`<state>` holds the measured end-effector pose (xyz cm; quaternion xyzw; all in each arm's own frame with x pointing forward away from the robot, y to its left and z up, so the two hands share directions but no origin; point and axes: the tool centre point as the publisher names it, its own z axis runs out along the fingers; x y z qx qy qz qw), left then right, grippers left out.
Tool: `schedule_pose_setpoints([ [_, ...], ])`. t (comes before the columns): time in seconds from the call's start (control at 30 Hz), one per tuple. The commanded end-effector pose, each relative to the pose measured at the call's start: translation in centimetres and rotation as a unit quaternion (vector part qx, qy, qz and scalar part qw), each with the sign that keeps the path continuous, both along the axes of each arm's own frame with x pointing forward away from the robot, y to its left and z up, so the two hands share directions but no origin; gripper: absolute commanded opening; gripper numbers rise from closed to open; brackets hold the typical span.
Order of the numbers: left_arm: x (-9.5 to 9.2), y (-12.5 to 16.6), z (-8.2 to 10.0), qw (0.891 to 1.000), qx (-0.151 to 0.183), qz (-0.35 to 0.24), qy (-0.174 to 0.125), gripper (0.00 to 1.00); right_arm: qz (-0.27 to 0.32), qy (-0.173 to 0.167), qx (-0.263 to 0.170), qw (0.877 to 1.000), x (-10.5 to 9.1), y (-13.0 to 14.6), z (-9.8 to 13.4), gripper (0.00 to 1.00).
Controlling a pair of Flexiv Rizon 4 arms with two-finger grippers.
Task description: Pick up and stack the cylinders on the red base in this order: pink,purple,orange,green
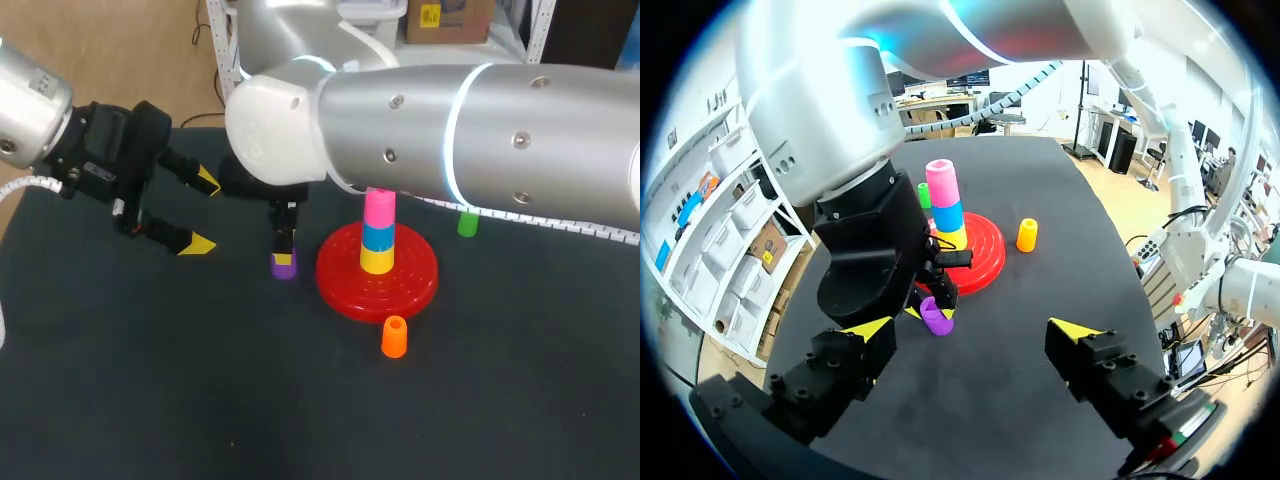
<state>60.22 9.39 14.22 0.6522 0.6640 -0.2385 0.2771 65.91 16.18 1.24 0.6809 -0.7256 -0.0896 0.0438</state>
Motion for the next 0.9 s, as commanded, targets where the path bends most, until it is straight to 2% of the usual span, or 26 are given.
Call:
schedule_pose_setpoints([
  [0.03, 0.0, 0.0, -0.1, 1.000, 0.000, 0.000, -0.001, 1.00, 0.000, 0.000, 0.000, 1.000, -0.1, 0.0, -0.1, 0.00],
  [0.27, 0.0, 0.0, -0.1, 1.000, 0.000, 0.000, -0.001, 1.00, -0.007, -0.009, -0.003, 1.000, 0.0, -0.6, 0.9, 0.00],
  [0.63, 0.0, 0.0, -0.1, 1.000, 0.000, 0.000, -0.001, 1.00, -0.034, -0.032, -0.004, 0.999, 0.6, -2.9, 2.8, 0.00],
  [0.9, 0.0, 0.0, -0.1, 1.000, 0.000, 0.000, -0.001, 1.00, -0.049, -0.068, -0.005, 0.996, 0.9, -4.6, 6.4, 0.00],
])
